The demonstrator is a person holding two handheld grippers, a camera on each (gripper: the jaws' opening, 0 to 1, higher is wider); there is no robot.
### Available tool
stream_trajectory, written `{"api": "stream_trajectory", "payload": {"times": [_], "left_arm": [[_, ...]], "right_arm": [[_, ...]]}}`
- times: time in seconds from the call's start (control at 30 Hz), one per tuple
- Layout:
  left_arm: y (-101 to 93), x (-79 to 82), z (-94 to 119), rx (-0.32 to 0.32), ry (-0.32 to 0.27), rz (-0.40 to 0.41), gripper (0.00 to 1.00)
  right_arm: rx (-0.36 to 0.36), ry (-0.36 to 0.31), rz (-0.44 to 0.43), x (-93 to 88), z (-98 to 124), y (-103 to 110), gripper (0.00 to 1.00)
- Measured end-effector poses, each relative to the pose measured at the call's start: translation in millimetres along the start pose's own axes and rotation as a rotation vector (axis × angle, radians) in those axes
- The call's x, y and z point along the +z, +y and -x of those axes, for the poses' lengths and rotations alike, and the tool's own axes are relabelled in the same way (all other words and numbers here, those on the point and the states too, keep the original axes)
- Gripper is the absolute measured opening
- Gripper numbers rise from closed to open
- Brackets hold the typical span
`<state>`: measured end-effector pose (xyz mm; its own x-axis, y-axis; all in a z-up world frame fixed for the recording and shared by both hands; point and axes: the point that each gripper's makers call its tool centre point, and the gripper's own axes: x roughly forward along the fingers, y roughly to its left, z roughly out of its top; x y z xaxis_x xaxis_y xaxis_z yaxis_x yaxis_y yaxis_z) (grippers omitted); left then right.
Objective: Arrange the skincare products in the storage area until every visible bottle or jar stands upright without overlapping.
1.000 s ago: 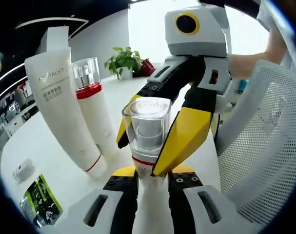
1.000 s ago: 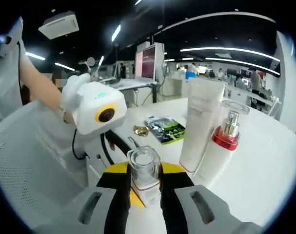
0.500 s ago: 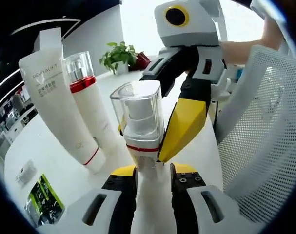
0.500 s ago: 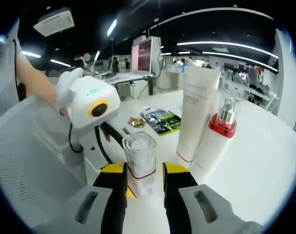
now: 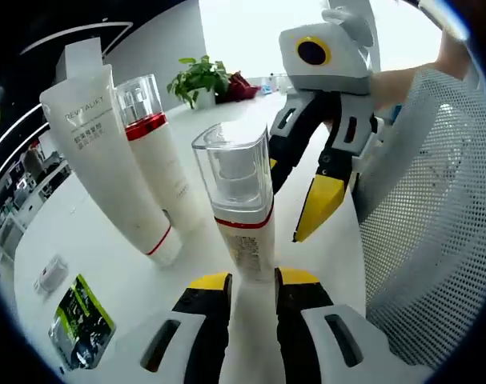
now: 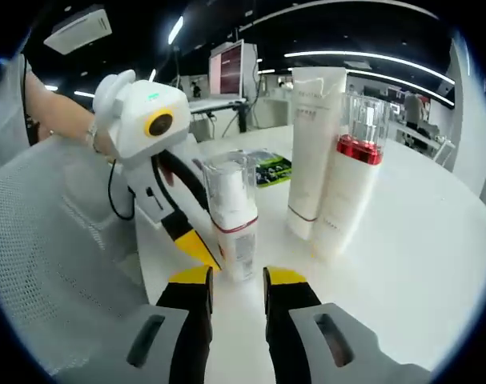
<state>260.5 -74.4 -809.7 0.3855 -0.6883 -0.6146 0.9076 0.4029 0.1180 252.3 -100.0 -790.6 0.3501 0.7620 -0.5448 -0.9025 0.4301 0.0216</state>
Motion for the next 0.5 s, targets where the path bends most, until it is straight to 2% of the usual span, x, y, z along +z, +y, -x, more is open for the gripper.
{"api": "stream_trajectory", "payload": {"times": [0.23,0.5], "left_arm": [[-5.5,0.7,0,-0.018,0.022,0.005,0.09],[-0.9,0.2,-6,-0.002,0.037,0.001,0.09]], "right_arm": [[0.008,0.013,0.002,-1.4,-10,2,0.19],[-0.021,0.013,0.006,-3.7,-10,-8,0.13]]}}
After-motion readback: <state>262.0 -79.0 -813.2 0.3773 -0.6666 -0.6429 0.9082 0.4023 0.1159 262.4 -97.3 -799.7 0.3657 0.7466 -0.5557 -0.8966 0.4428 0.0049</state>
